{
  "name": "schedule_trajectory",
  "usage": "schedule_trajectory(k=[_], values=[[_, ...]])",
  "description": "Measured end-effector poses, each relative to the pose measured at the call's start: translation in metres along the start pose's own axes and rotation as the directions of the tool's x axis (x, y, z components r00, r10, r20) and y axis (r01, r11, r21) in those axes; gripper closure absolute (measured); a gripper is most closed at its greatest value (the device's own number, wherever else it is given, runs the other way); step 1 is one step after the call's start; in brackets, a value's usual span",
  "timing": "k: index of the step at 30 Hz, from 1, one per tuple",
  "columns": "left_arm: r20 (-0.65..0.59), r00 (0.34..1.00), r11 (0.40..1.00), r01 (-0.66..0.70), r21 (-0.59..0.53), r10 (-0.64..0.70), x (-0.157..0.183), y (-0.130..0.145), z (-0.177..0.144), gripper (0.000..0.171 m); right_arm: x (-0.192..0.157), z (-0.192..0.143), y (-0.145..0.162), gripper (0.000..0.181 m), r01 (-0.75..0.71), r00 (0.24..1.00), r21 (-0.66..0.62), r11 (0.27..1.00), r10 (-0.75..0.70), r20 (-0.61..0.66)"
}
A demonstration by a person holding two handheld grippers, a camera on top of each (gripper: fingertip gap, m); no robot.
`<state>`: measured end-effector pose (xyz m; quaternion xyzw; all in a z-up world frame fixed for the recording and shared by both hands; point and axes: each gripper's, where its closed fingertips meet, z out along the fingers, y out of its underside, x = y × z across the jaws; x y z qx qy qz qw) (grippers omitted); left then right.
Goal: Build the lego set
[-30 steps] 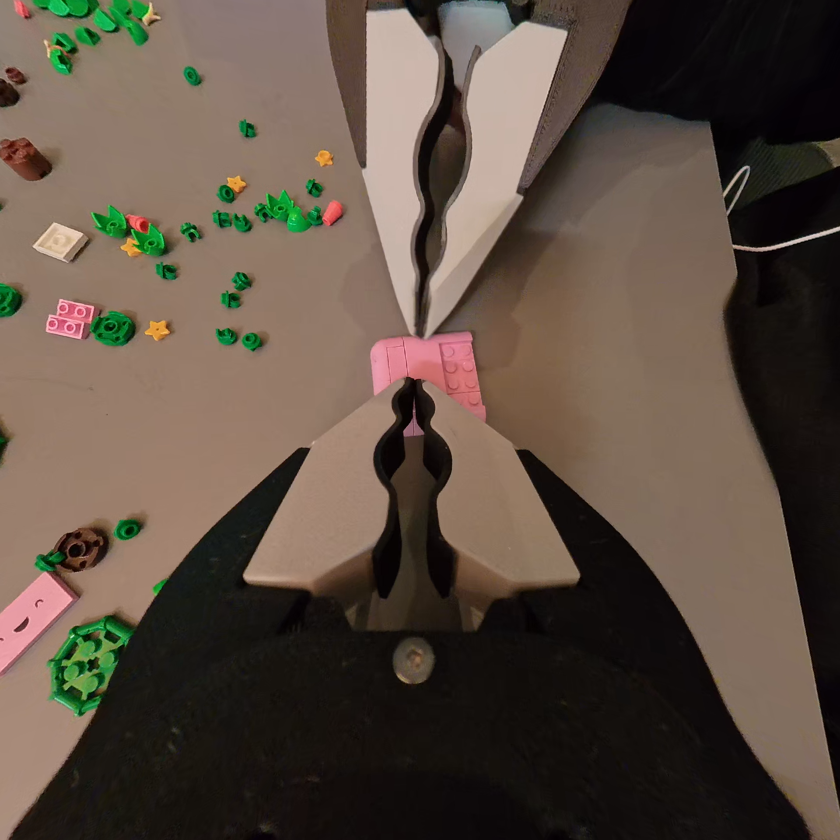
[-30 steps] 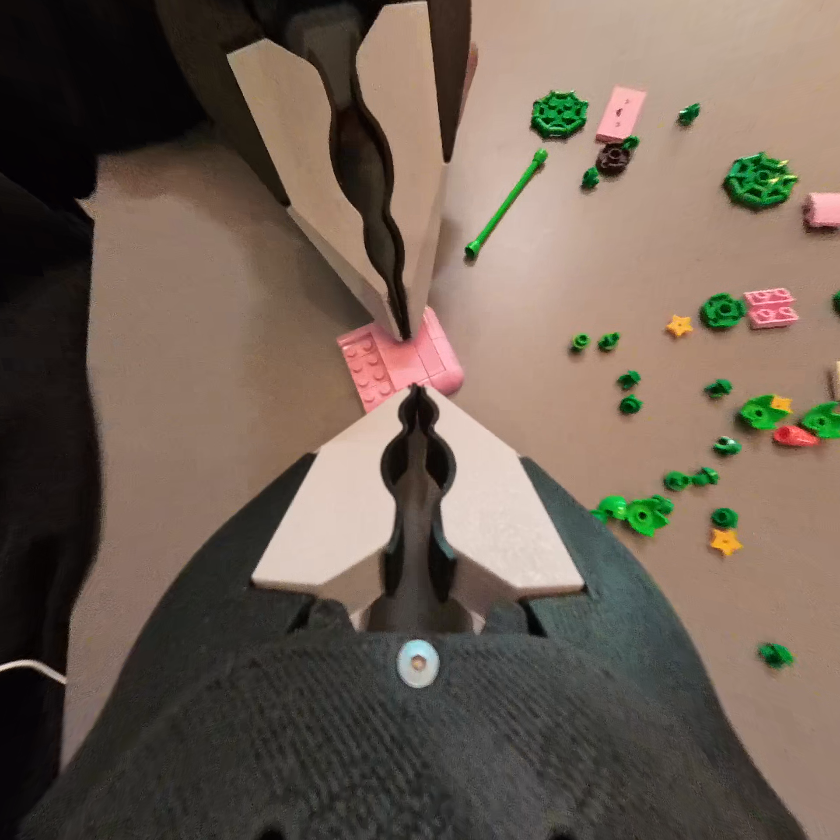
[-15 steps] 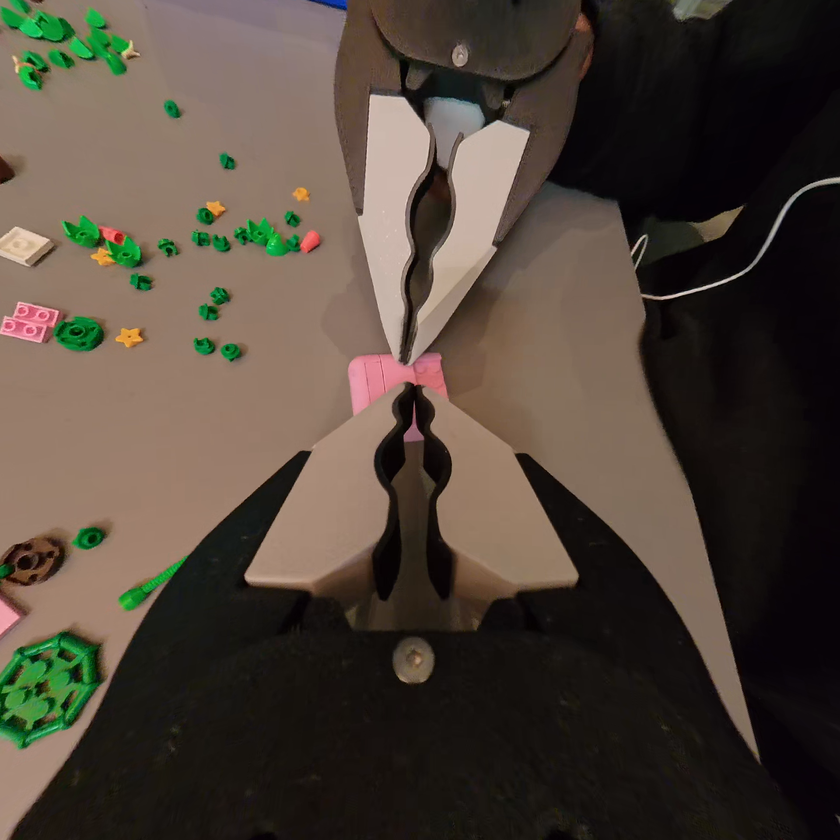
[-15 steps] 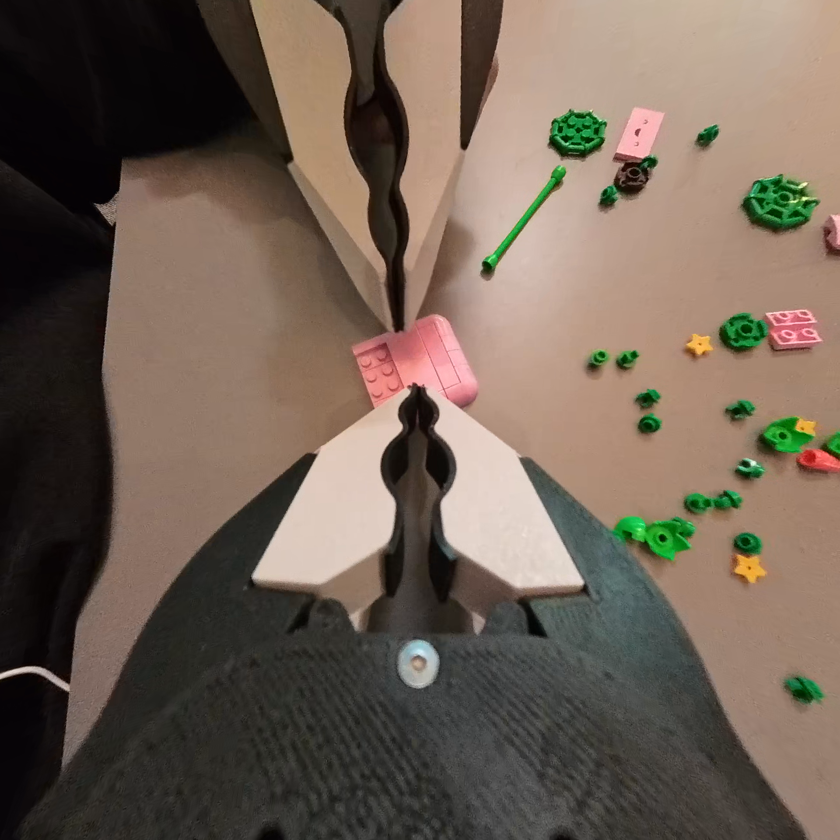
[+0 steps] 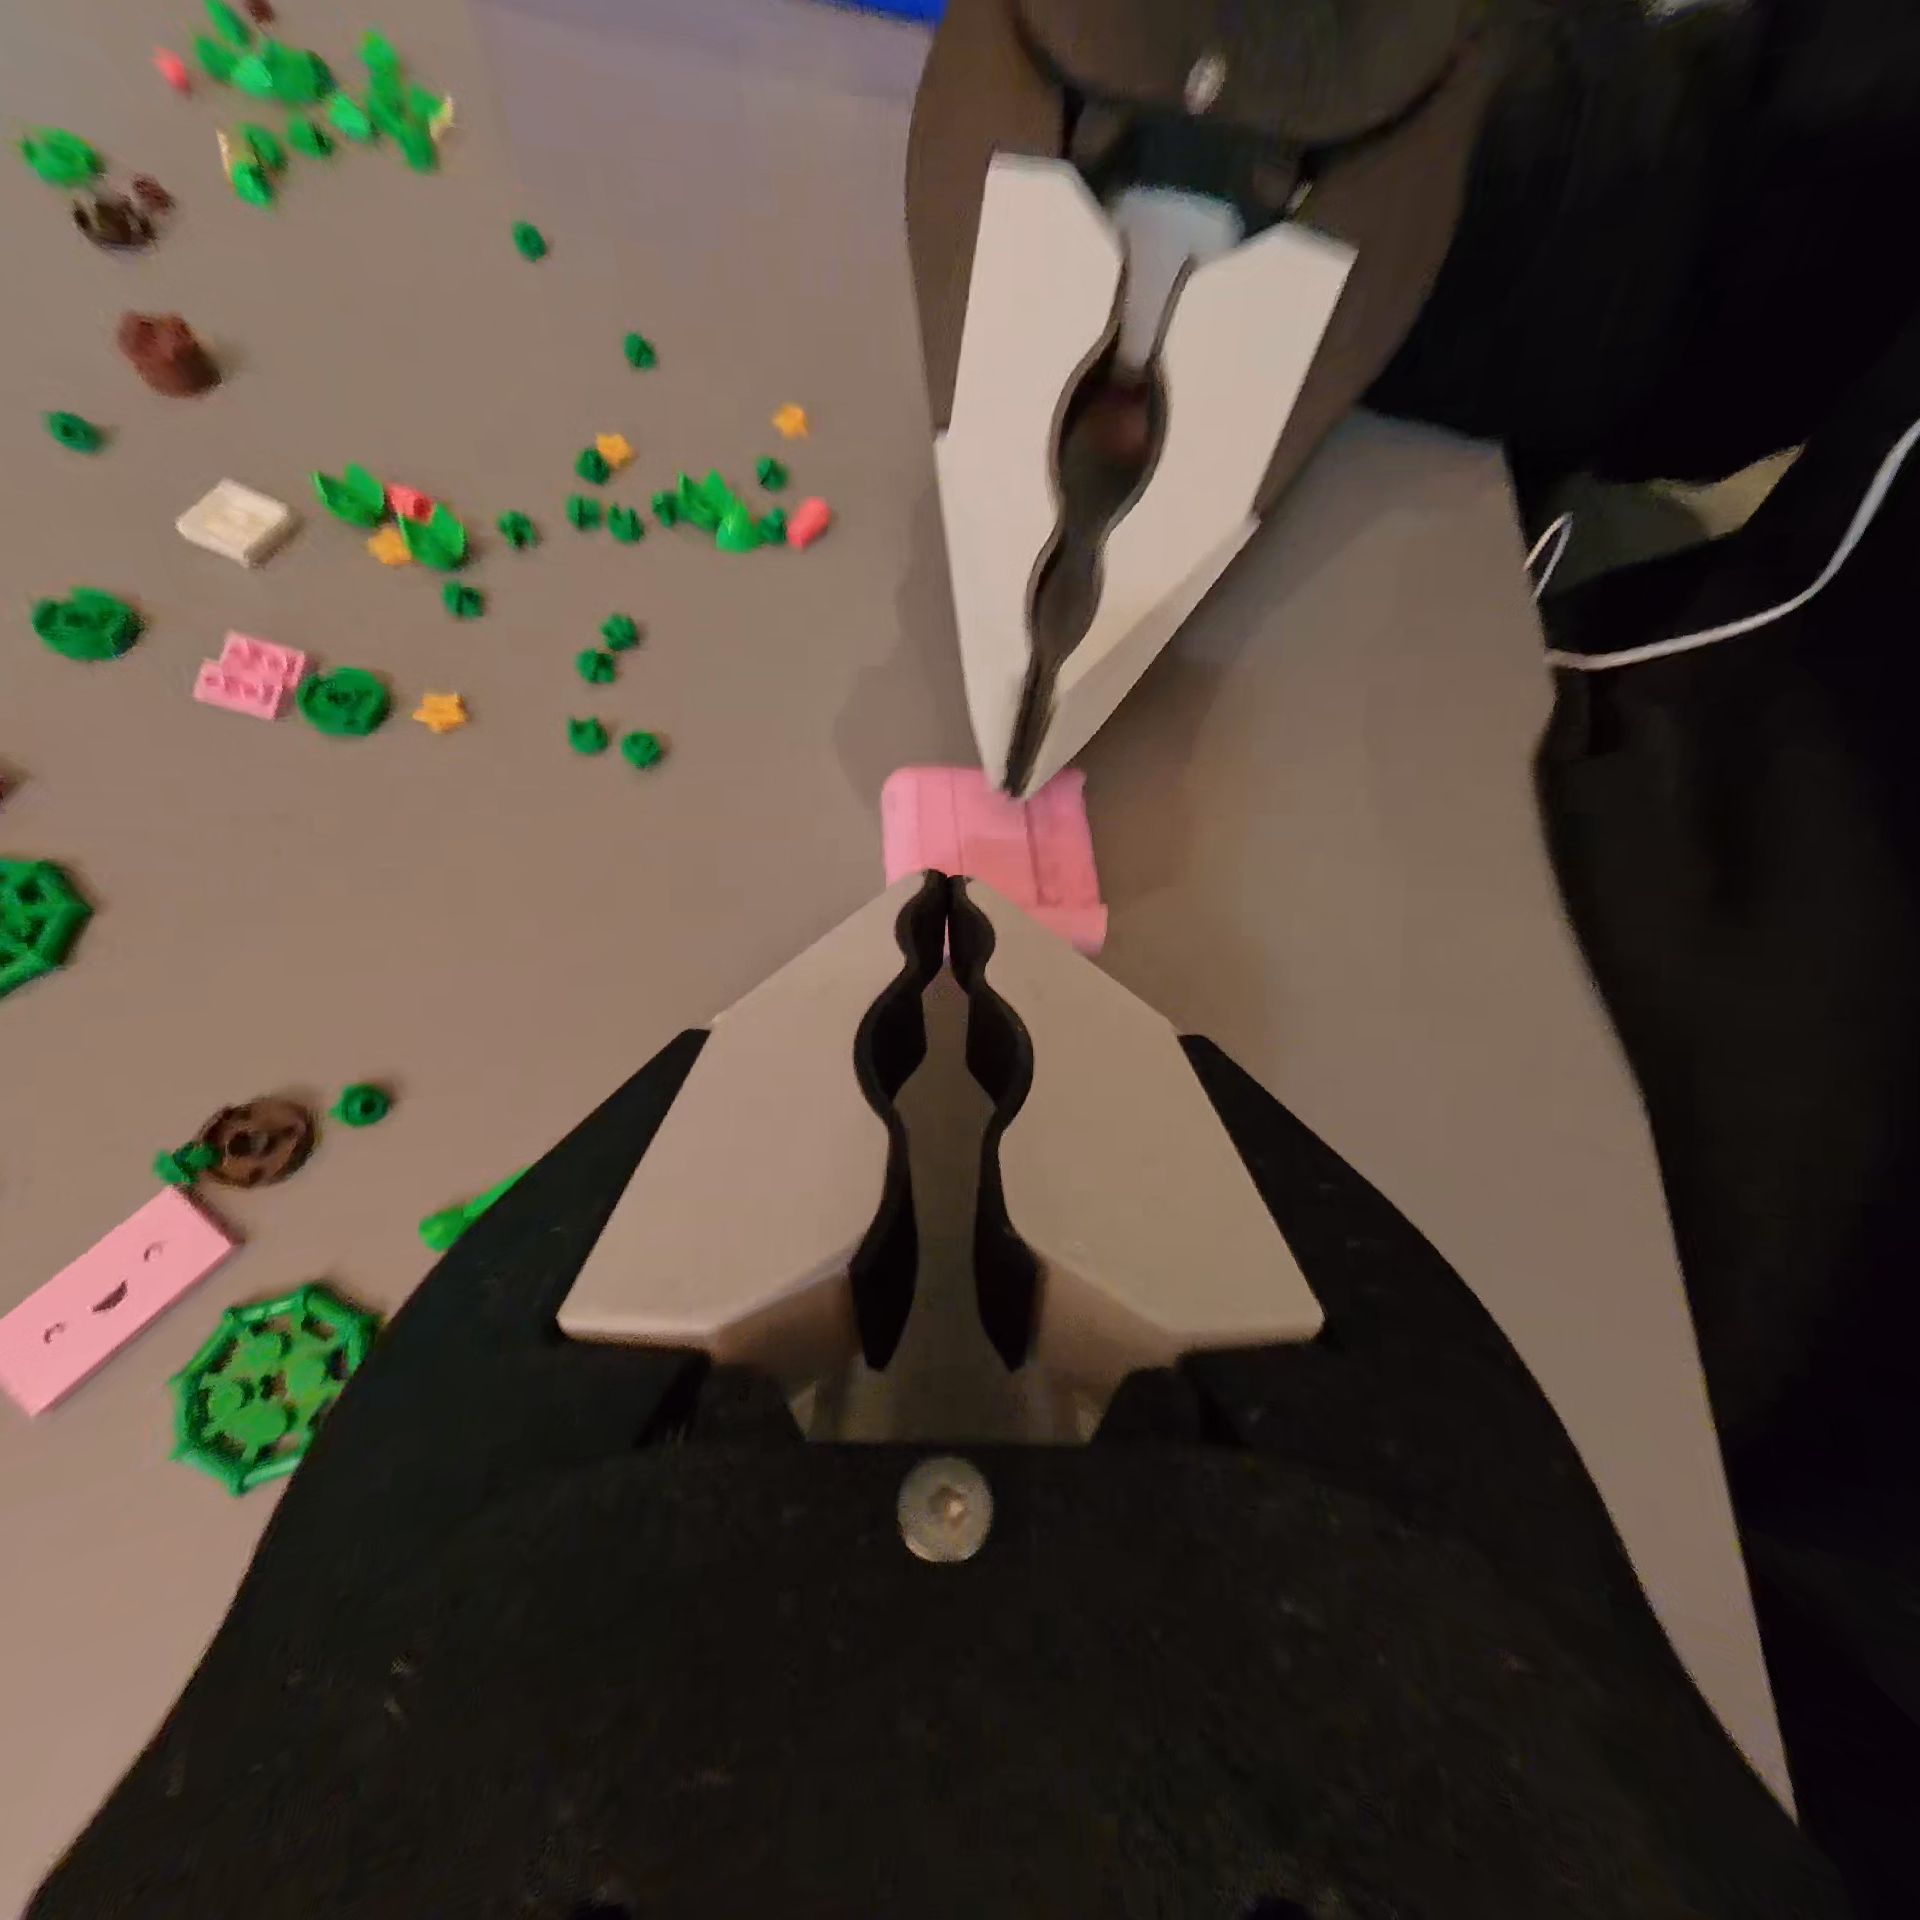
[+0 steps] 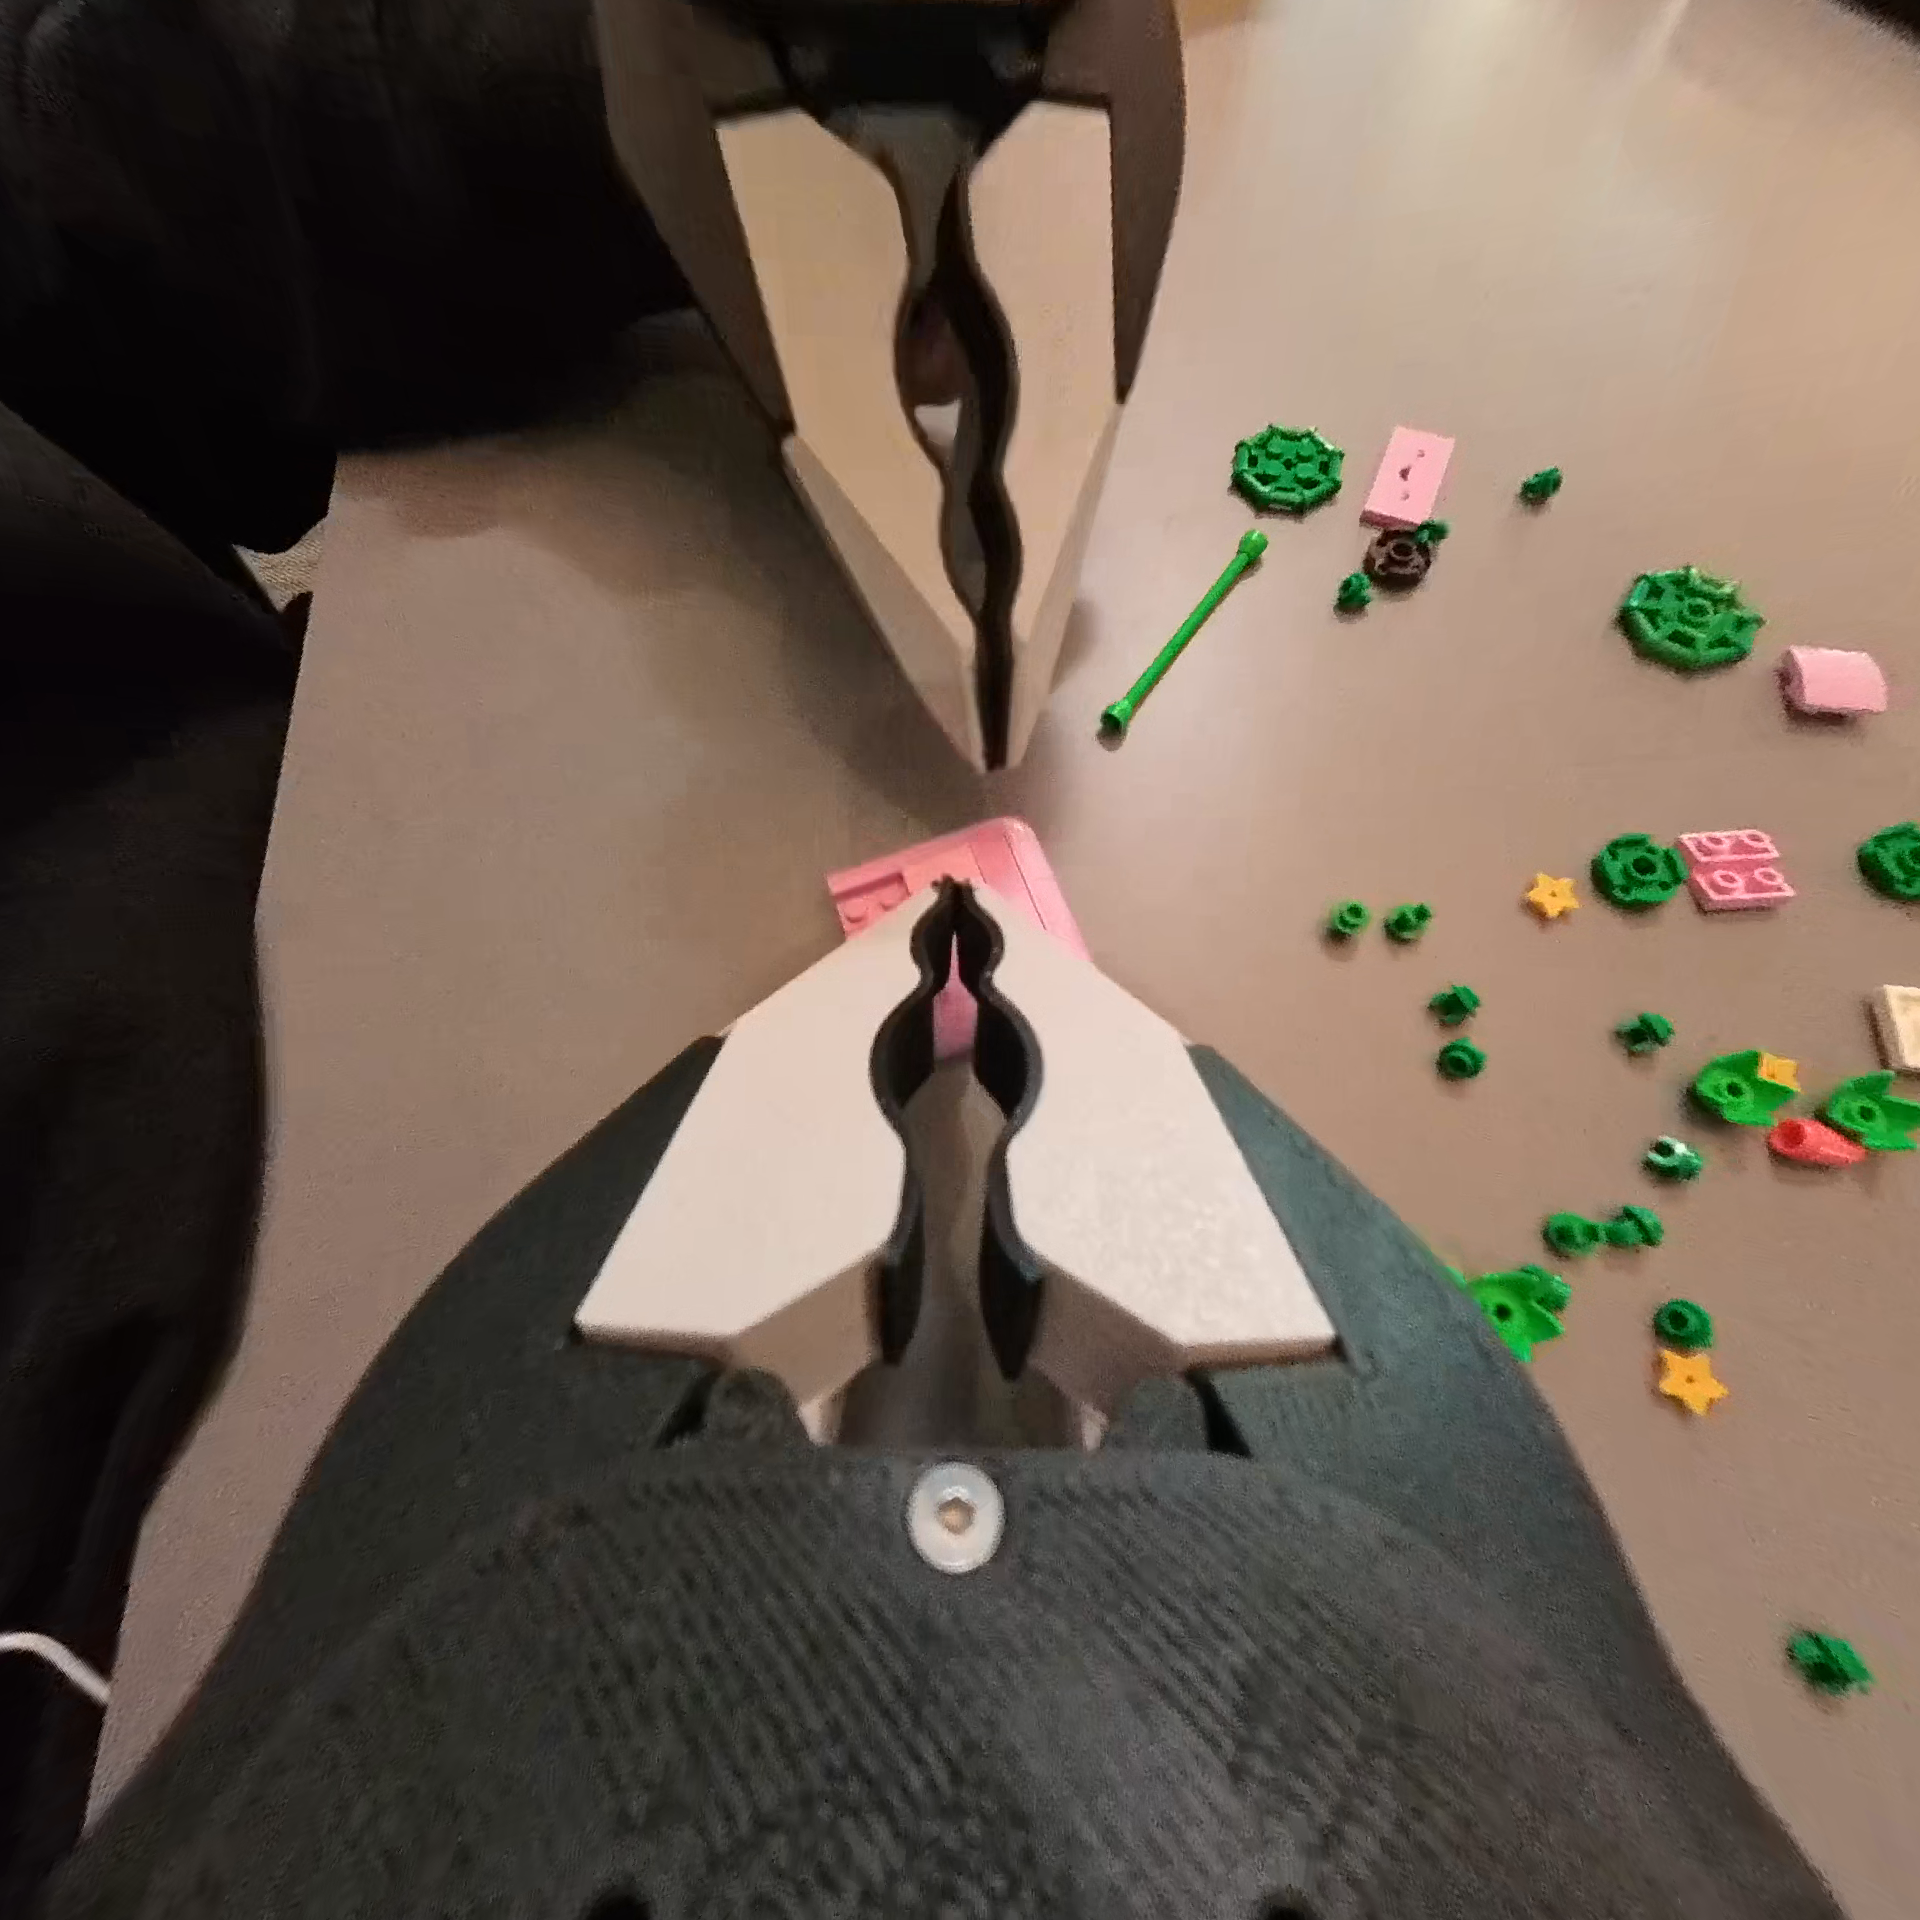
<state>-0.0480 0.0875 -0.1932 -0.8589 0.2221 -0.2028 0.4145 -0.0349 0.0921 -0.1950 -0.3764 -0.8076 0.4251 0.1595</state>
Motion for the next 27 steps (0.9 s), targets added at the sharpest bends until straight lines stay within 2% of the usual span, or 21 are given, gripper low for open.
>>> schedule_trajectory(k=[2,4,6,8,11,16,18,19,21,23,27], values=[[0.013,1.0,0.998,0.007,-0.067,-0.006,-0.004,0.014,0.006,0.171,-0.006,0.002,-0.009,0.181,0.023,1.0,0.05,0.998,-0.024,0.012],[0.016,1.0,0.995,0.003,-0.095,-0.001,-0.004,0.017,0.01,0.171,-0.011,0.006,-0.015,0.181,0.05,0.999,0.087,0.995,-0.051,0.01],[0.025,1.0,0.994,-0.006,-0.11,0.009,-0.004,0.019,0.012,0.171,-0.011,0.02,0.006,0.181,0.035,0.999,-0.041,0.999,-0.034,0.018],[0.023,1.0,0.993,-0.003,-0.116,0.006,-0.004,0.02,0.013,0.171,-0.012,0.021,0.005,0.181,-0.032,0.999,-0.032,0.999,0.034,0.043],[0.025,1.0,0.99,-0.002,-0.141,0.006,-0.003,0.024,0.015,0.171,-0.011,0.018,0.005,0.181,0.001,1.0,-0.027,1.0,-0.001,0.018],[0.025,1.0,0.99,-0.007,-0.143,0.011,-0.003,0.024,0.015,0.171,0.001,0.002,-0.018,0.181,-0.003,0.999,0.098,0.995,0.007,-0.038],[0.021,1.0,0.99,-0.006,-0.144,0.009,-0.003,0.024,0.015,0.171,0.0,0.008,-0.009,0.181,-0.006,0.999,0.045,0.999,0.008,-0.035],[0.02,1.0,0.99,-0.004,-0.144,0.007,-0.003,0.024,0.015,0.171,0.0,0.018,0.008,0.181,-0.023,0.999,-0.044,0.999,0.022,-0.025],[0.016,1.0,0.99,0.0,-0.144,0.002,-0.003,0.024,0.015,0.171,-0.002,0.019,0.006,0.181,-0.029,0.999,-0.041,0.999,0.029,-0.017],[0.017,1.0,0.99,0.0,-0.144,0.003,-0.003,0.024,0.015,0.171,0.004,0.016,0.005,0.181,0.022,0.996,-0.047,0.999,-0.026,-0.081],[0.015,1.0,0.99,0.002,-0.144,0.0,-0.003,0.024,0.015,0.171,0.007,0.003,-0.017,0.181,0.028,0.994,0.061,0.998,-0.021,-0.107]])
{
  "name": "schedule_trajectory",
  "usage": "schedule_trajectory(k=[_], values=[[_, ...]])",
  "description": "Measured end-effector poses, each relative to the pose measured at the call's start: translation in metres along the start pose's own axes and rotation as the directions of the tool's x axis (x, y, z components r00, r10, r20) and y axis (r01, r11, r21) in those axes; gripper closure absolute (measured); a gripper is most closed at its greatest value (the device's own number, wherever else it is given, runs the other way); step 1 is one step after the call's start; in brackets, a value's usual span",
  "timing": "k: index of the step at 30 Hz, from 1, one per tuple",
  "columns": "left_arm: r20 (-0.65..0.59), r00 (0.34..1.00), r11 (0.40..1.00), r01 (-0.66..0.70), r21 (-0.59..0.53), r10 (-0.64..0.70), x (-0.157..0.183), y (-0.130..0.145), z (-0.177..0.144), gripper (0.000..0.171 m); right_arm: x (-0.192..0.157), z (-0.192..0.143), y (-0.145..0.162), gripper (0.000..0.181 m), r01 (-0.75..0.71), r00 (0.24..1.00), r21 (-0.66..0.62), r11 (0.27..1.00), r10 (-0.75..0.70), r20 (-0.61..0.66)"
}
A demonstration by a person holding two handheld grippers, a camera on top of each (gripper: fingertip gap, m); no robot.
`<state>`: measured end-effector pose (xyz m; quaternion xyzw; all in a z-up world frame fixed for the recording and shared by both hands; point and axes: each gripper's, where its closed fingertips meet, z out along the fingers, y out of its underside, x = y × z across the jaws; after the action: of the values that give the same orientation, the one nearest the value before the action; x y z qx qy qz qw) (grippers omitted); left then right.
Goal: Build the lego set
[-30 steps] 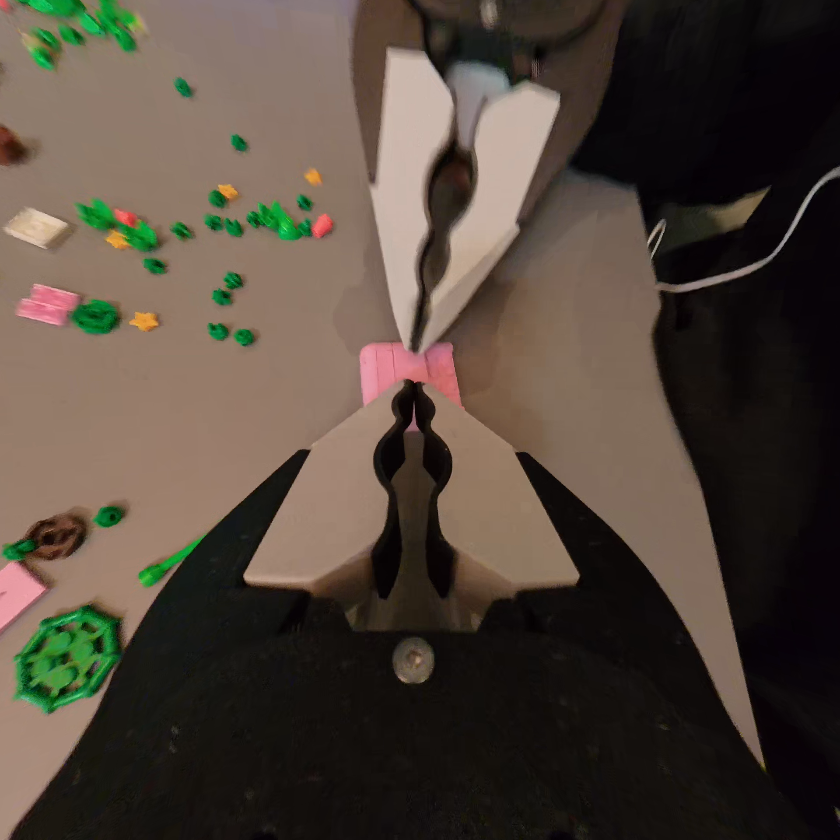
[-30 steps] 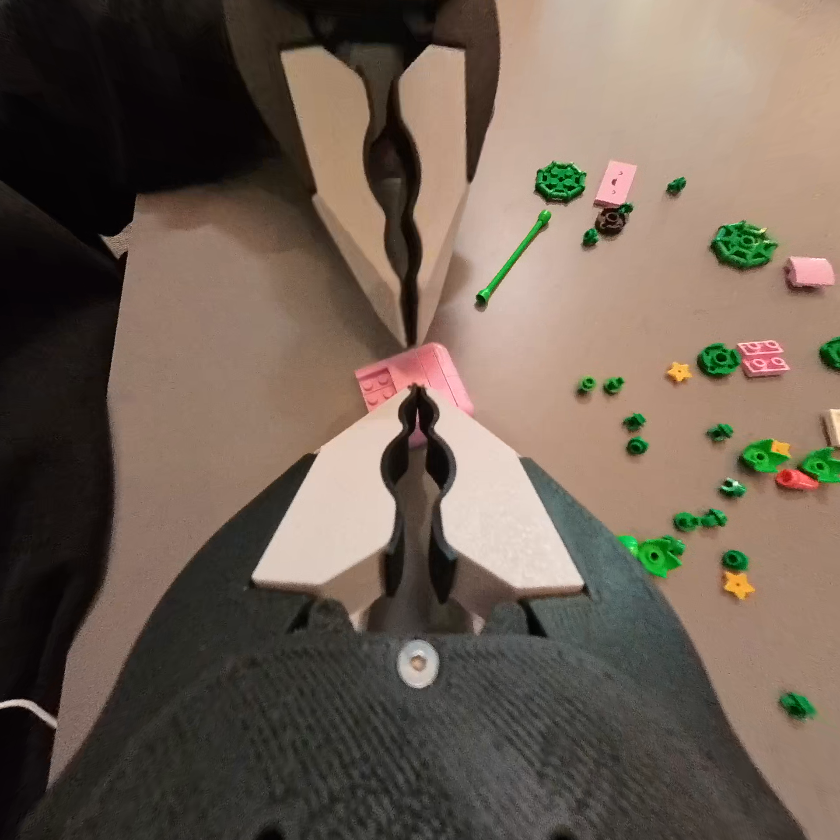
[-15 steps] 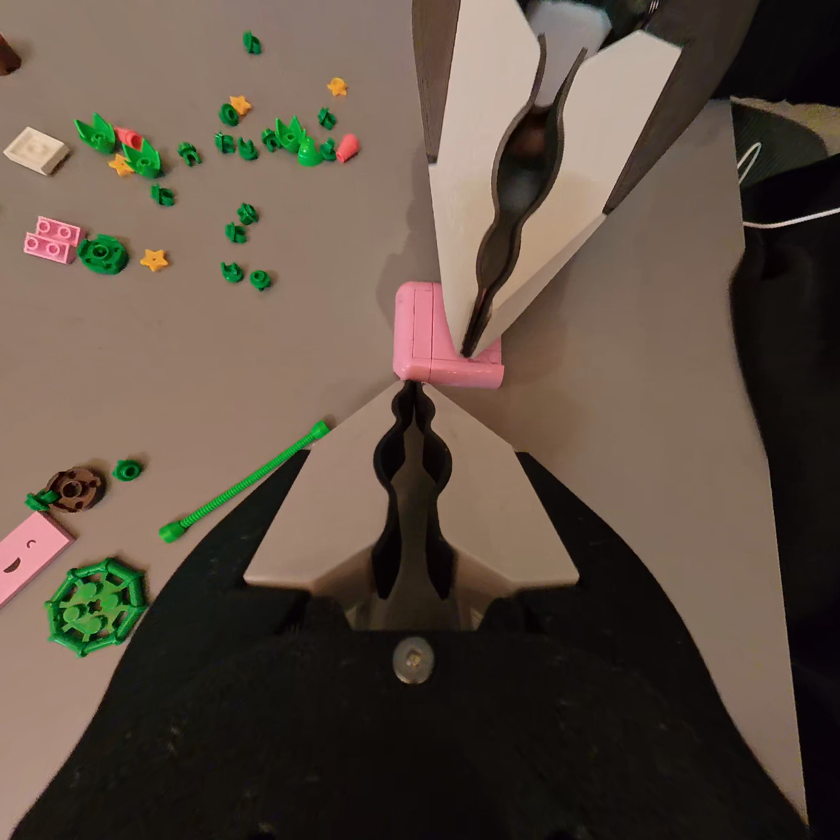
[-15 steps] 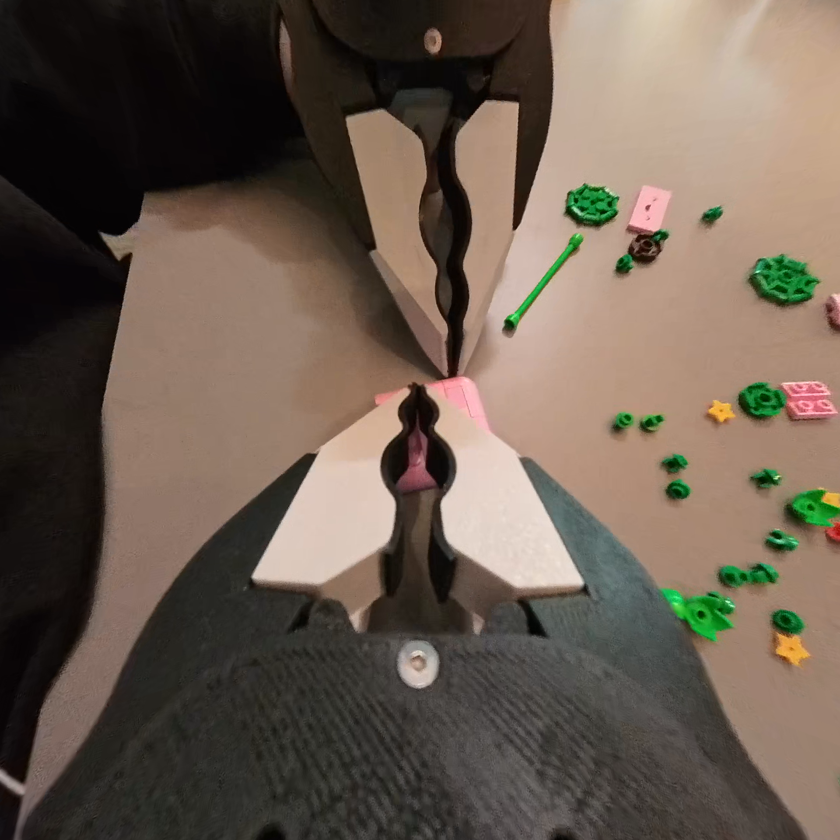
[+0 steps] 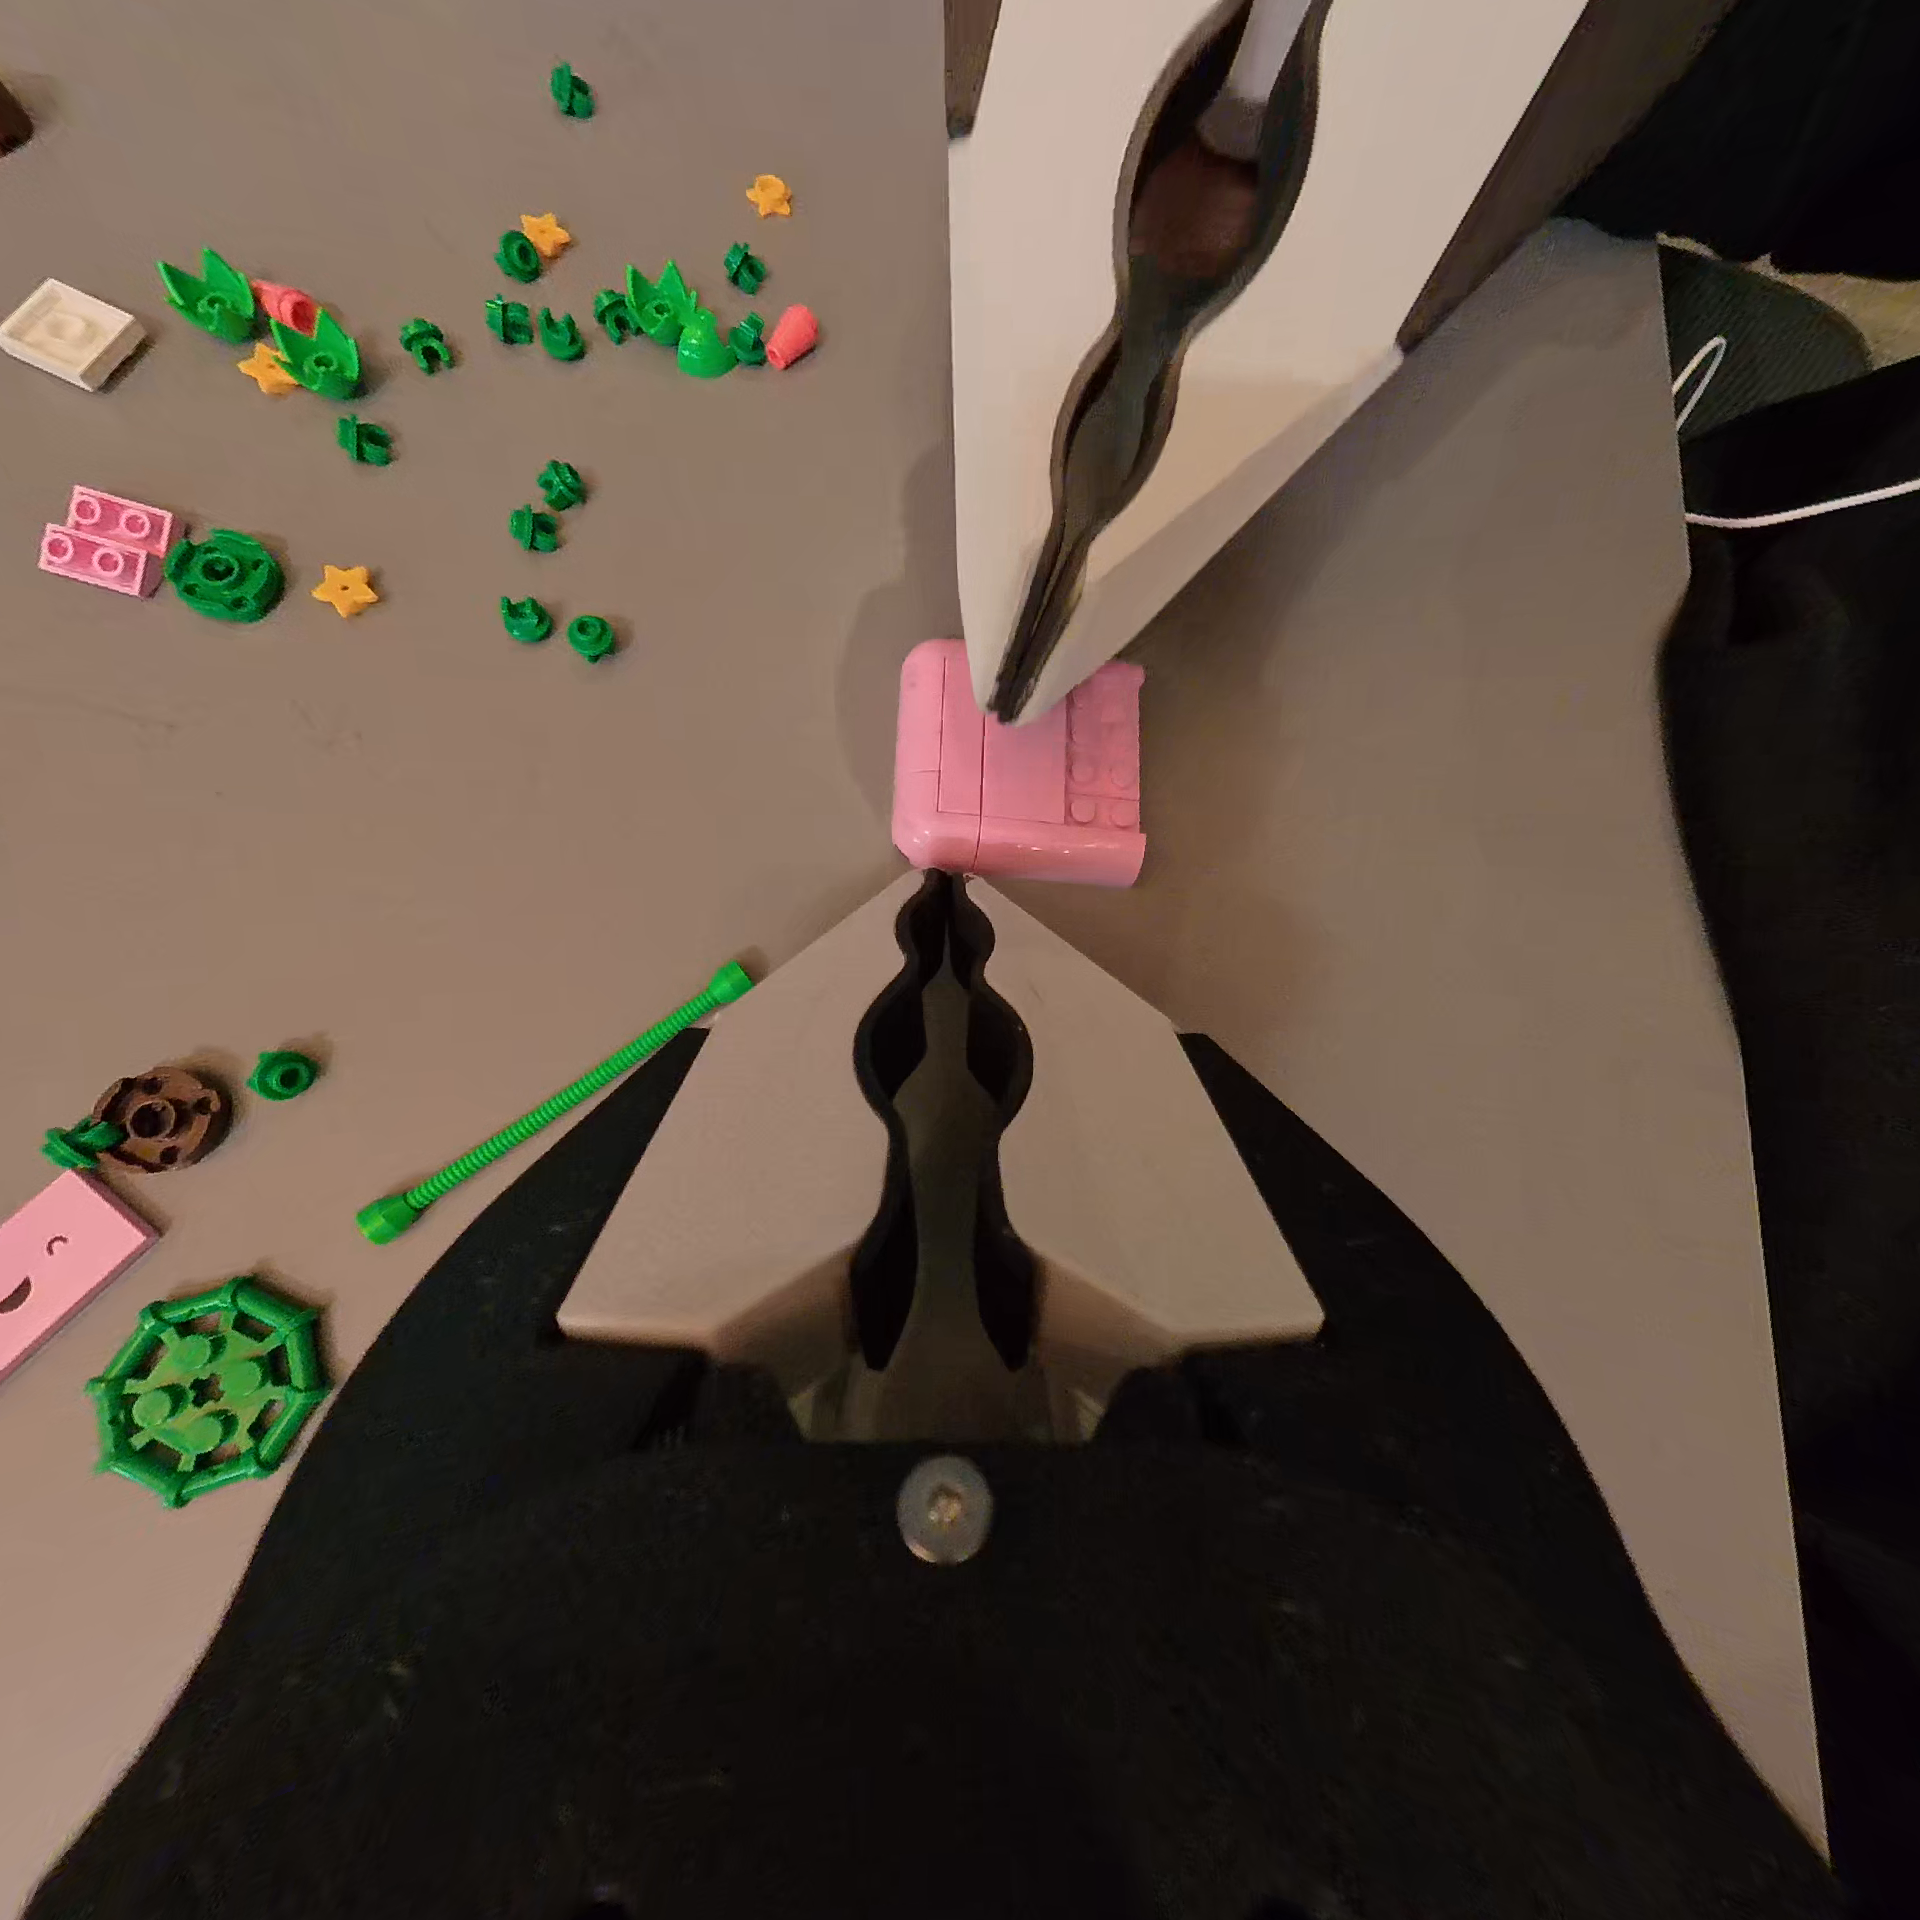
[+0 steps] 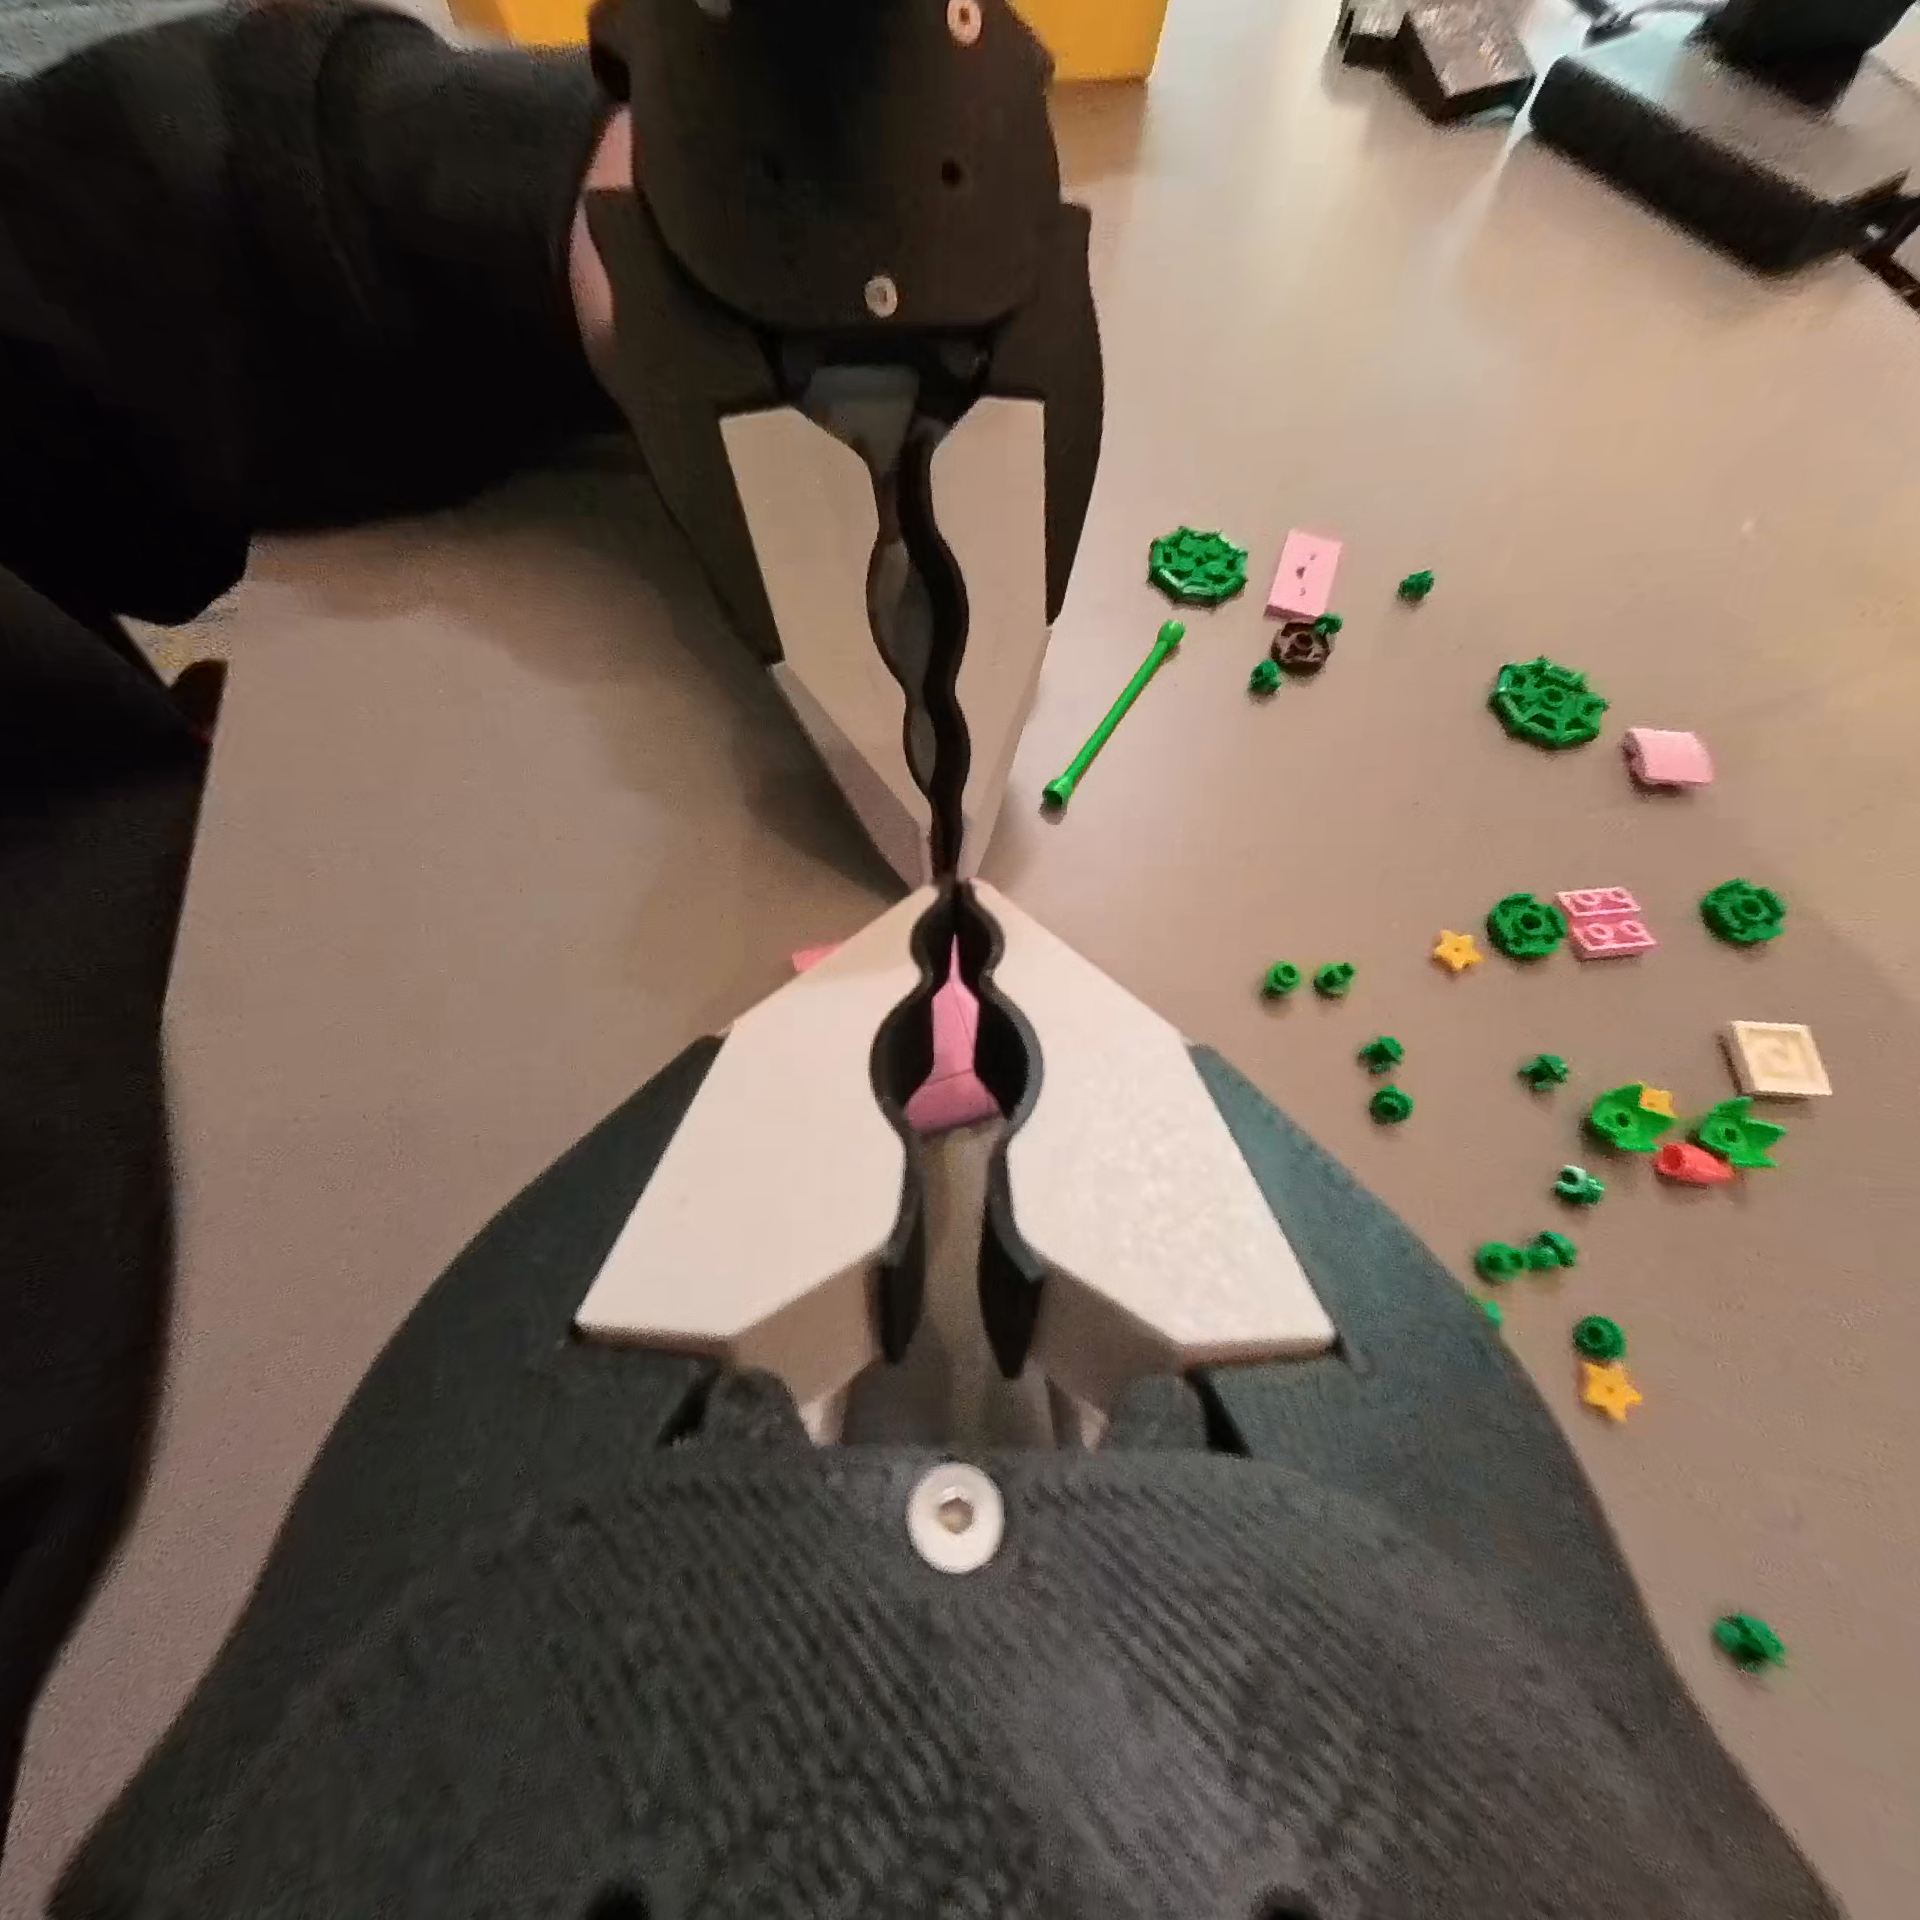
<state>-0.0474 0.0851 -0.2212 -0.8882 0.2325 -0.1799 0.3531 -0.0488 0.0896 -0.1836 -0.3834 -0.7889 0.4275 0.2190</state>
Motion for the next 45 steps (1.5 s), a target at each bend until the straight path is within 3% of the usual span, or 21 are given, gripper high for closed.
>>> schedule_trajectory(k=[6,10,13,18,21,23,28,31,38,39,42,45], values=[[-0.003,1.0,1.0,0.003,0.0,-0.003,0.0,0.0,0.0,0.171,-0.002,0.013,0.023,0.181,-0.049,0.998,-0.112,0.992,0.053,0.029],[-0.003,1.0,1.0,0.003,0.0,-0.003,0.0,0.0,0.0,0.171,0.014,-0.008,-0.001,0.181,-0.052,0.998,0.029,0.998,0.053,-0.025],[-0.016,1.0,1.0,0.007,0.001,-0.007,0.001,0.0,0.0,0.171,0.027,-0.016,0.0,0.181,-0.027,0.996,0.038,0.999,0.03,-0.078],[-0.037,0.999,1.0,0.008,0.015,-0.007,0.003,-0.002,-0.002,0.171,0.019,-0.015,-0.002,0.181,-0.028,0.999,0.051,0.998,0.029,-0.025],[-0.053,0.999,0.999,0.015,0.036,-0.013,0.004,-0.004,-0.004,0.171,0.014,-0.011,0.01,0.181,-0.009,1.0,-0.017,1.0,0.009,-0.005],[-0.063,0.998,0.999,0.017,0.051,-0.014,0.005,-0.006,-0.006,0.171,0.007,-0.002,0.035,0.181,-0.027,0.998,-0.151,0.988,0.034,0.044],[-0.068,0.998,0.999,0.011,0.051,-0.008,0.005,-0.006,-0.006,0.171,0.005,-0.012,0.007,0.181,-0.073,0.994,0.009,0.997,0.072,0.078],[-0.07,0.998,0.999,0.011,0.039,-0.009,0.006,-0.005,-0.005,0.171,0.0,0.0,0.034,0.181,-0.056,0.993,-0.137,0.989,0.069,0.093],[-0.074,0.997,0.999,0.019,0.048,-0.015,0.005,-0.006,-0.006,0.171,0.002,-0.001,0.012,0.181,-0.005,0.999,-0.017,1.0,0.006,0.041],[-0.074,0.997,0.999,0.018,0.048,-0.014,0.005,-0.006,-0.006,0.171,0.005,0.0,0.013,0.179,0.006,1.0,-0.018,1.0,-0.006,0.021],[-0.075,0.997,0.998,0.018,0.054,-0.014,0.005,-0.006,-0.006,0.171,0.007,0.0,0.013,0.144,0.018,1.0,-0.008,1.0,-0.018,0.0],[-0.072,0.997,0.998,0.022,0.06,-0.018,0.005,-0.007,-0.007,0.169,0.0,0.004,0.018,0.136,0.01,0.999,-0.028,1.0,-0.009,0.044]])
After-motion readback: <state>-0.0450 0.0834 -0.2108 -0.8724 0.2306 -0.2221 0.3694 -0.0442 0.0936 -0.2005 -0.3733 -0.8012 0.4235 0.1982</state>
